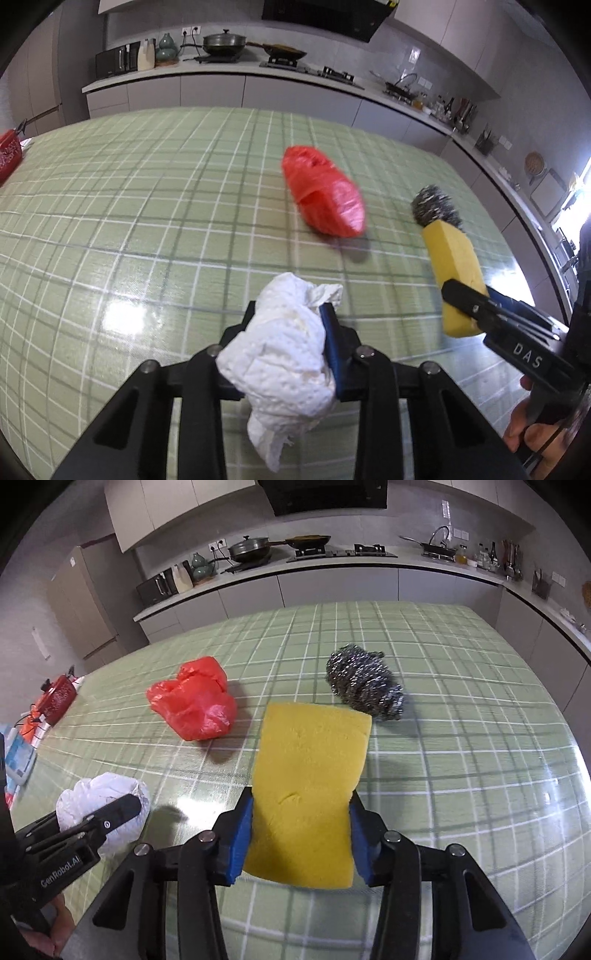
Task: Collect trash
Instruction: 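Lift and carry the held sponge and tissue over the black bin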
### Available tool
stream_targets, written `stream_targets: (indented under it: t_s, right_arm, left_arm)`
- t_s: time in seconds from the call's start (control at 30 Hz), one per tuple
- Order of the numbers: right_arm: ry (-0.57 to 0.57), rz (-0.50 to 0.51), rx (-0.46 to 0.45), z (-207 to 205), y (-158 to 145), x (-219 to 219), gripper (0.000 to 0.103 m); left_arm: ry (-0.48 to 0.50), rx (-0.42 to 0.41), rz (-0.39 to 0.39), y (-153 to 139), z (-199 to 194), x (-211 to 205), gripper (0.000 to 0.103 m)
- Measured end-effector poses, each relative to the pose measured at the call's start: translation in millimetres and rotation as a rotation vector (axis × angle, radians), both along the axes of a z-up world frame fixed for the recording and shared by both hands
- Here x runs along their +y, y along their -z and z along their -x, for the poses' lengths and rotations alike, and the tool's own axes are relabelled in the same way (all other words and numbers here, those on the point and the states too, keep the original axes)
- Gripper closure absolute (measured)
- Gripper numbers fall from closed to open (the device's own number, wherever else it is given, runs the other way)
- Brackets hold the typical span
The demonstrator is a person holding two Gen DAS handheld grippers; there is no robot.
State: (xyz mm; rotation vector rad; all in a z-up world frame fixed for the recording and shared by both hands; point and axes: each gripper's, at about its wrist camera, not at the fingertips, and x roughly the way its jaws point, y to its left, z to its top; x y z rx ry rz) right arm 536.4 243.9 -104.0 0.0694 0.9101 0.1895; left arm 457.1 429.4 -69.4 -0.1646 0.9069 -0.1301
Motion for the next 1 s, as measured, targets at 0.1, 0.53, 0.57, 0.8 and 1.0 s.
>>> stream_targets:
  t_s: [0.1, 0.53, 0.57, 0.8, 1.0]
  right_arm:
    - [-0.014, -0.02, -0.005, 6, -5, -11, 0.054]
    - [-0.02, -0.071, -0.036, 31, -19, -94, 0.054]
    - [-0.02, -0.08, -0.034, 32, -20, -104, 0.054]
    - [0.055, -0.091, -0.06, 71, -37, -173, 0.054]
    - [0.207, -0.057, -0.063, 129, -42, -237, 0.054]
  left_arm:
    - [-0.002, -0.01, -0.006, -3, 9, -6, 0.07]
    - [0.02, -0.053, 0.023, -28, 17, -93, 0.071]
    - [0.023, -0.053, 0.031, -29, 20, -102, 0.071]
    - [0.087, -0.053, 0.044, -33, 39, -159, 0.071]
    - [0.196, -0.05, 0.073, -26, 63, -209, 0.071]
